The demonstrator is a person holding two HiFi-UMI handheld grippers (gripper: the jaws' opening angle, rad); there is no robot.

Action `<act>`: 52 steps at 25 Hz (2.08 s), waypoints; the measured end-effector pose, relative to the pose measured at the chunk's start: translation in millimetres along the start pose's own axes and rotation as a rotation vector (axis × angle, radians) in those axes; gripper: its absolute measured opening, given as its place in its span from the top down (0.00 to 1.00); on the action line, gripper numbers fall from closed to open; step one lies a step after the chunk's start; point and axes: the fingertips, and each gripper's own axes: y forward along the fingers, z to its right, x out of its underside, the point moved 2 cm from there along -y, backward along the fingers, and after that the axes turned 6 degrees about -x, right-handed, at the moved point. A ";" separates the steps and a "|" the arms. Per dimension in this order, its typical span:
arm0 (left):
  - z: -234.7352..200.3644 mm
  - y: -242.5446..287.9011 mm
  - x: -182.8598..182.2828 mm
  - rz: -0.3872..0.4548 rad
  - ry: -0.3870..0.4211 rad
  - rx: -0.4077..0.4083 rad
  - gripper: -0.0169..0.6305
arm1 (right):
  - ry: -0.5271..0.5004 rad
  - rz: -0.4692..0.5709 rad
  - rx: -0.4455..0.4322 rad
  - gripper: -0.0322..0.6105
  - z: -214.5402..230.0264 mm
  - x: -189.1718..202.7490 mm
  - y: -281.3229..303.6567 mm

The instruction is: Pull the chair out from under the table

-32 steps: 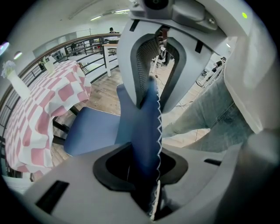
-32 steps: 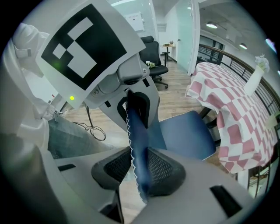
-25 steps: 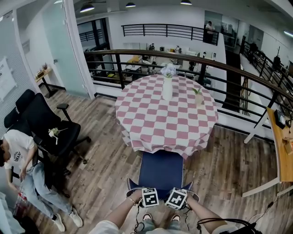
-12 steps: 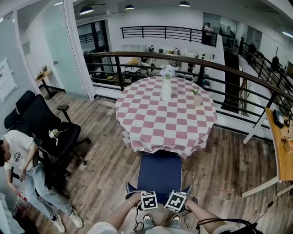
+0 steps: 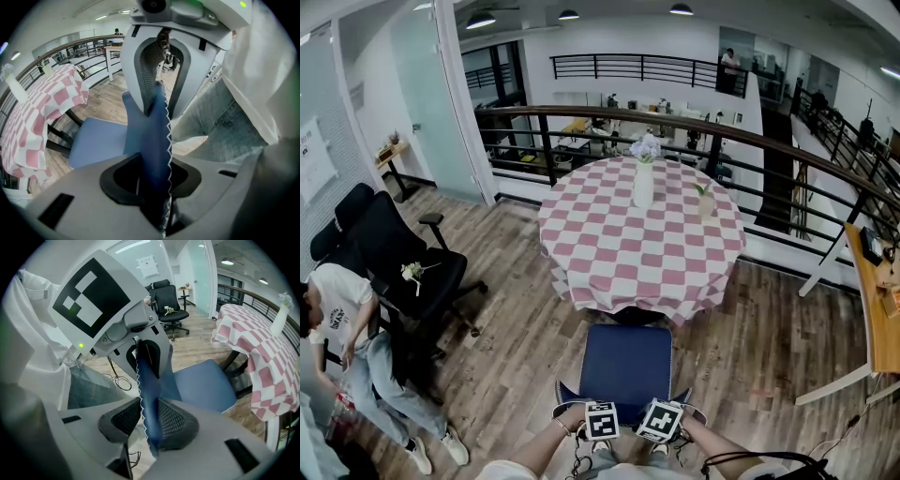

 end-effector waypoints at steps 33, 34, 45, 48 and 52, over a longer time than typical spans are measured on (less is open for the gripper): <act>80.8 -10.0 26.7 -0.013 0.034 0.032 0.79 | 0.004 0.012 -0.171 0.76 -81.6 7.8 24.7; 82.3 -10.0 27.3 -0.013 0.034 0.034 0.79 | 0.002 0.010 -0.176 0.76 -83.2 8.2 25.2; 89.6 -8.1 30.7 -0.011 0.001 0.058 0.77 | 0.001 0.025 -0.198 0.76 -89.9 9.9 29.3; 89.9 -6.4 31.8 -0.011 -0.020 0.104 0.74 | -0.009 0.029 -0.225 0.76 -89.8 10.8 30.5; 93.7 -5.3 31.7 -0.009 -0.074 0.203 0.67 | -0.018 0.050 -0.277 0.70 -86.5 10.9 32.4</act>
